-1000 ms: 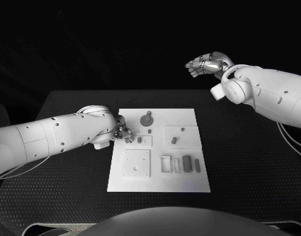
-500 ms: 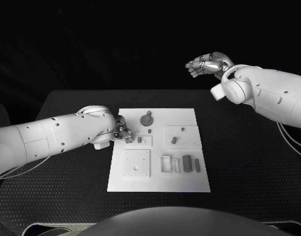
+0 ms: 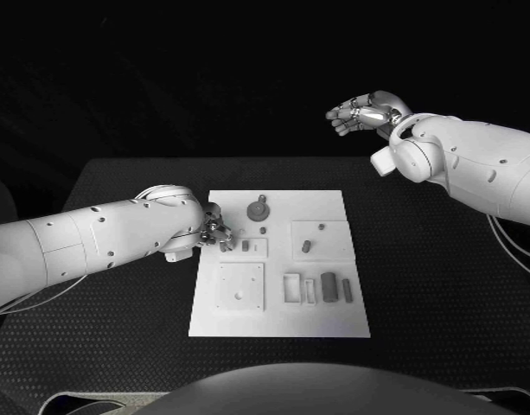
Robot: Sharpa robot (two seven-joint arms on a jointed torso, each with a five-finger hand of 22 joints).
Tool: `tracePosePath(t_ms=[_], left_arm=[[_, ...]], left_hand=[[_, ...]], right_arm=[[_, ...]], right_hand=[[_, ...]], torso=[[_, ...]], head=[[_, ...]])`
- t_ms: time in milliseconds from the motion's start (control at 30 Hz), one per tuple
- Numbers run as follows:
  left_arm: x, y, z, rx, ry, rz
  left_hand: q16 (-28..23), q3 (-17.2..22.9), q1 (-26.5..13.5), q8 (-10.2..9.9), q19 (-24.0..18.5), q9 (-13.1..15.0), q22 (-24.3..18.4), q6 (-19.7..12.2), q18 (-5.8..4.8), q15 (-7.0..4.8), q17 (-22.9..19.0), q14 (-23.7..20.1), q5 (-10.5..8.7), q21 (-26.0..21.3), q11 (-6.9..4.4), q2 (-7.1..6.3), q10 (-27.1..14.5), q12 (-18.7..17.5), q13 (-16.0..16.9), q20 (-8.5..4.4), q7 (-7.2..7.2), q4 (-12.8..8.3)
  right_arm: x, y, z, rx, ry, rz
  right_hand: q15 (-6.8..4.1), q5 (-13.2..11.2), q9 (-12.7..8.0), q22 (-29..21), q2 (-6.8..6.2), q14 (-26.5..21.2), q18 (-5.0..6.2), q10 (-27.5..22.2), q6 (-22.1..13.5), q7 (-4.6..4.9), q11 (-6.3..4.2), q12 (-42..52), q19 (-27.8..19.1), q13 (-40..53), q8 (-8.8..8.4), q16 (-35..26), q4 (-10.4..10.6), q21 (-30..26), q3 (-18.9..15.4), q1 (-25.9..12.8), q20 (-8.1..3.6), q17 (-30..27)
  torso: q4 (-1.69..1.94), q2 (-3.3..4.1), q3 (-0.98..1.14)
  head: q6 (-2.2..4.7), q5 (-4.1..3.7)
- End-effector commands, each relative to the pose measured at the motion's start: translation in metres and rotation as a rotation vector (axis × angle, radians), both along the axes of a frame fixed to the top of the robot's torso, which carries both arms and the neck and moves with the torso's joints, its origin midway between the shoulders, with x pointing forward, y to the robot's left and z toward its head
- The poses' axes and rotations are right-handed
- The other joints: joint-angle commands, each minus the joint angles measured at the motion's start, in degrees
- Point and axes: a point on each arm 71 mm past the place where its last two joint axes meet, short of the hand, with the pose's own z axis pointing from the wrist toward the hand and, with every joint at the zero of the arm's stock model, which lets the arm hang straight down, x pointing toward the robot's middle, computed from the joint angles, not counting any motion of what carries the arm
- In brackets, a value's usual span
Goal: Assemble the parts on the task board
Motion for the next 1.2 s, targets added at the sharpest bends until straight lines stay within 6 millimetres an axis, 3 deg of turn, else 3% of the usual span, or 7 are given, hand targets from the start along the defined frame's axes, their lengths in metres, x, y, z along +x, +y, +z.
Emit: tracePosePath(t_ms=[33, 400, 533, 767, 1200], left_arm=[[-0.001, 0.0, -0.002, 0.015, 0.002, -0.014], [0.0, 0.001, -0.004, 0.048, 0.034, -0.017], [0.0, -0.005, -0.003, 0.053, 0.033, -0.032], [0.0, -0.011, -0.003, 0.06, 0.022, -0.048], [0.002, -0.012, -0.002, 0.081, -0.004, -0.061]], left_hand=[[0.36, 0.5, 0.53, 0.43, 0.04, 1.26, 0.83, 0.8, 0.64, -3.32, -0.13, 2.79, -0.14, 0.35, -0.19, 0.21, -0.03, 0.12, -0.09, -7.34, -0.6, -0.43], [0.56, -0.02, -0.42, 1.08, 0.07, 2.02, 0.73, 1.54, 0.64, -3.46, -0.46, 2.94, 1.15, 0.5, -0.4, 0.01, 0.13, 0.34, -0.61, -7.28, -0.84, 0.37], [0.6, -0.32, -1.03, 1.23, -0.05, 2.4, 0.64, 1.64, 0.76, -3.62, -0.7, 2.84, -1.51, 0.47, -0.54, -0.17, 0.09, 0.42, -0.99, -7.31, -0.98, 1.02], [0.67, -0.47, -1.45, 1.35, -0.05, 2.58, 0.62, 1.84, 0.8, -3.68, -0.81, 2.85, -1.81, 0.51, -0.6, -0.34, 0.11, 0.47, -1.18, -7.32, -1.06, 1.56], [0.89, -0.14, -1.11, 1.62, -0.01, 3.0, 0.63, 2.23, 0.92, -3.88, -1.0, 2.97, -0.23, 0.68, -0.83, 0.22, 0.23, 0.61, -1.56, -7.36, -1.28, 1.39]], right_arm=[[0.0, 0.001, 0.0, 0.004, 0.001, 0.014], [-0.001, 0.001, 0.0, 0.005, 0.002, 0.016], [-0.001, 0.002, 0.0, 0.005, 0.002, 0.017], [-0.001, 0.002, 0.0, 0.005, 0.002, 0.018], [-0.001, 0.003, 0.0, 0.006, 0.002, 0.02]], right_hand=[[0.13, 0.07, -0.09, 0.05, -0.09, -0.13, -0.67, 0.38, -0.26, 1.12, -0.07, -0.21, 0.06, 0.1, 0.3, -0.31, 0.3, -0.3, 0.05, 0.55, -0.23, -0.08], [0.14, 0.08, -0.1, 0.07, -0.08, -0.12, -0.67, 0.4, -0.26, 1.12, -0.07, -0.24, 0.08, 0.1, 0.31, -0.32, 0.32, -0.34, 0.05, 0.56, -0.23, -0.09], [0.14, 0.08, -0.11, 0.08, -0.09, -0.12, -0.66, 0.41, -0.26, 1.12, -0.07, -0.25, 0.08, 0.1, 0.31, -0.32, 0.31, -0.36, 0.05, 0.58, -0.24, -0.09], [0.14, 0.07, -0.11, 0.09, -0.1, -0.13, -0.66, 0.41, -0.26, 1.12, -0.07, -0.26, 0.09, 0.1, 0.31, -0.32, 0.31, -0.38, 0.05, 0.6, -0.24, -0.1], [0.14, 0.07, -0.13, 0.12, -0.11, -0.12, -0.66, 0.43, -0.26, 1.12, -0.07, -0.29, 0.11, 0.1, 0.32, -0.33, 0.31, -0.43, 0.04, 0.61, -0.24, -0.1]], torso=[[-0.01, 0.02, 0.04], [-0.03, -0.02, 0.1], [-0.02, 0.03, 0.07], [-0.03, 0.04, 0.03], [0.01, 0.01, 0.05]], head=[[0.13, -0.02], [0.07, 0.0], [-0.03, 0.0], [-0.06, -0.03], [-0.09, -0.22]])
